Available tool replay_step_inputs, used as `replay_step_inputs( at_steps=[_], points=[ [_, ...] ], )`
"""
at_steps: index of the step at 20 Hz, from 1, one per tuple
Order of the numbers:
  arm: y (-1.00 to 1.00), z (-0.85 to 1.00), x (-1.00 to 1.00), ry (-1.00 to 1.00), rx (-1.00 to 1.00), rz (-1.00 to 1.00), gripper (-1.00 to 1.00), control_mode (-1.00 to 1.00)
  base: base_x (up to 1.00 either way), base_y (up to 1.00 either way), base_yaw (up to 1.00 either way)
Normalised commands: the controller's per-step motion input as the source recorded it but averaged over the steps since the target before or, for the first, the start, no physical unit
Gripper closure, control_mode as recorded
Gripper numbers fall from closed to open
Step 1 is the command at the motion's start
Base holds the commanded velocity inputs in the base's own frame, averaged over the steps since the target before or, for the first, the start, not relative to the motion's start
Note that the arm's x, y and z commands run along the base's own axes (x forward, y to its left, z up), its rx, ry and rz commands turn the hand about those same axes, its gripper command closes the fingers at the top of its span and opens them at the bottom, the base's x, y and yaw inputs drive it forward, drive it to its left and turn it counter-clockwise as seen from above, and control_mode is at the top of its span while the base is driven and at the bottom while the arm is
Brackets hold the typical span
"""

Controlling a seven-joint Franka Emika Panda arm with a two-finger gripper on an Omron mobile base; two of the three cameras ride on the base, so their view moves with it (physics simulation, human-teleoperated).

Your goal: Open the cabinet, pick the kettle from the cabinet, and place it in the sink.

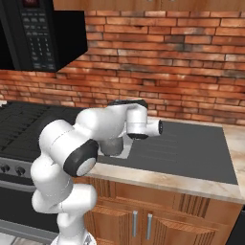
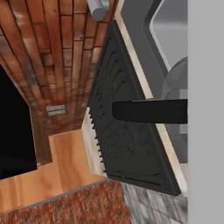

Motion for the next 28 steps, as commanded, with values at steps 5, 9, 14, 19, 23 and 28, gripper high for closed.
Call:
replay_step_inputs(
  at_steps=[5, 9, 14, 19, 23, 28],
  points=[
    [0.00, -0.19, 0.22, 0.00, -0.02, 0.03, 1.00, -1.00, 0.00, 0.00, 0.00],
    [0.00, -0.18, 0.22, 0.00, -0.01, 0.04, 1.00, -1.00, 0.00, 0.00, 0.00],
    [0.00, -0.15, 0.22, 0.00, -0.02, 0.04, 1.00, -1.00, 0.00, 0.00, 0.00],
    [0.00, -0.14, 0.22, 0.00, -0.05, 0.01, 1.00, -1.00, 0.00, 0.00, 0.00],
    [0.00, -0.13, 0.21, 0.00, -0.06, 0.00, 1.00, -1.00, 0.00, 0.00, 0.00],
    [0.05, -0.13, 0.17, -0.01, -0.10, 0.00, 1.00, -1.00, 0.00, 0.00, 0.00]
  ],
)
